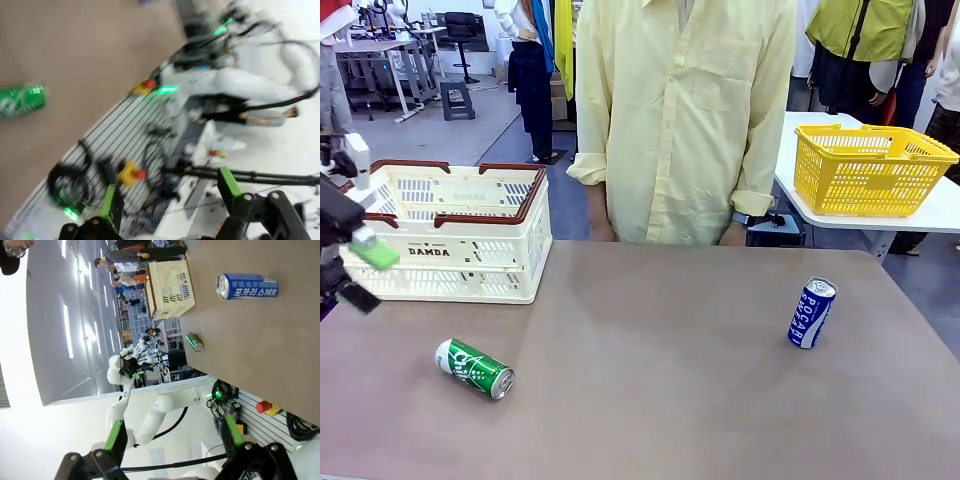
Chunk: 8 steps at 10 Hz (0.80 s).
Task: Place the drinks into the Shopping basket.
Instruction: Pick up one drink and place it into the Shopping basket.
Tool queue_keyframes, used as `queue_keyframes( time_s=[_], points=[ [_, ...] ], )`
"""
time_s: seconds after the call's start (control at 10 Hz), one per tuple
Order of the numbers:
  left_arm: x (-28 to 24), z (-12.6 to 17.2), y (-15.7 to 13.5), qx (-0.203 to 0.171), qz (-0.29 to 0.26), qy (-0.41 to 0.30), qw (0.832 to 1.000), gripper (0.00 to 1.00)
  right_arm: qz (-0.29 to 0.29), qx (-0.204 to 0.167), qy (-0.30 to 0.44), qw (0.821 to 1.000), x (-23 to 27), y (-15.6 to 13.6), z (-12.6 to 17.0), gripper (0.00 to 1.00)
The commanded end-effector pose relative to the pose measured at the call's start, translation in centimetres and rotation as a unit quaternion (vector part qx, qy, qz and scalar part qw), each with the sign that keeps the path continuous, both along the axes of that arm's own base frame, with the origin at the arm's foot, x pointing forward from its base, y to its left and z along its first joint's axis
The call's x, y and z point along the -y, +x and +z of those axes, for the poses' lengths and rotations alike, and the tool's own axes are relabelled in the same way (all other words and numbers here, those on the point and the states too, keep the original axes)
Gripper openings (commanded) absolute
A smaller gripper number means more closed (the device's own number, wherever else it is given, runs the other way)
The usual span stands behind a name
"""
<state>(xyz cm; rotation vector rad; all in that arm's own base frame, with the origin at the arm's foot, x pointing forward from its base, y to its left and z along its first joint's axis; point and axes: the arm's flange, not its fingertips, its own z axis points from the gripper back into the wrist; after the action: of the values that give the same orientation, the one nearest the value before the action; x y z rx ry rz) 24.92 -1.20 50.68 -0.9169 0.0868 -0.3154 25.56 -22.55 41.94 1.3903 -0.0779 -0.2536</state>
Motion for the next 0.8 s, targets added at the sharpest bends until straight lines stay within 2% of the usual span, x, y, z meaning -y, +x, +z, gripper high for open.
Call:
queue_keyframes(
  time_s=[0.0,0.2,0.3,0.5,0.6,0.7],
  points=[
    [4.5,-0.2,-5.3,0.002,-0.068,0.139,0.988,1.00,0.007,0.012,-0.001,1.000,0.3,-0.2,0.1,1.00],
    [7.9,-1.9,-5.5,-0.005,-0.160,0.209,0.965,1.00,0.007,0.012,-0.001,1.000,0.3,-0.2,0.1,1.00],
    [10.0,-3.1,-5.1,-0.022,-0.210,0.230,0.950,1.00,0.007,0.012,-0.001,1.000,0.3,-0.2,0.1,1.00],
    [12.7,-5.6,-4.0,-0.054,-0.252,0.282,0.924,1.00,0.007,0.012,-0.001,1.000,0.3,-0.2,0.1,1.00],
    [13.8,-6.5,-4.0,-0.060,-0.253,0.284,0.923,1.00,0.007,0.012,-0.001,1.000,0.3,-0.2,0.1,1.00],
    [13.0,-4.0,-5.5,-0.045,-0.229,0.252,0.939,1.00,0.007,0.012,-0.001,1.000,0.3,-0.2,0.1,1.00]
  ],
)
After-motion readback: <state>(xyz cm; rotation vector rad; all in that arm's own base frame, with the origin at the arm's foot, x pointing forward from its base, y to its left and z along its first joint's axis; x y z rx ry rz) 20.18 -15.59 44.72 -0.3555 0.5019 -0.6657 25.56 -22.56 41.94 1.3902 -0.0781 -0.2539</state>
